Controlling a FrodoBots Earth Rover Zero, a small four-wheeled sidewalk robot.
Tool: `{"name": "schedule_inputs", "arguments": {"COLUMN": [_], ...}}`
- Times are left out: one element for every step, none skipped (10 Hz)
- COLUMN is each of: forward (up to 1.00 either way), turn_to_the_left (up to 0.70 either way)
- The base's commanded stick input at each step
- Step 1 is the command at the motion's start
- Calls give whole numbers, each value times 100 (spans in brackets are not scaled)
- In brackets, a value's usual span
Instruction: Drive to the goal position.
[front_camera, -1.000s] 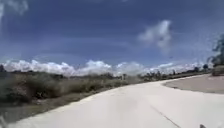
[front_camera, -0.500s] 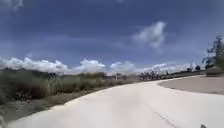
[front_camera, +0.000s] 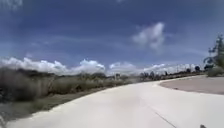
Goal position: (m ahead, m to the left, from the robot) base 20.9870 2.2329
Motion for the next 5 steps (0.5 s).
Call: {"name": "schedule_inputs", "arguments": {"forward": [85, 85, 85, 85, 85], "turn_to_the_left": [4, 4, 4, 4, 4]}}
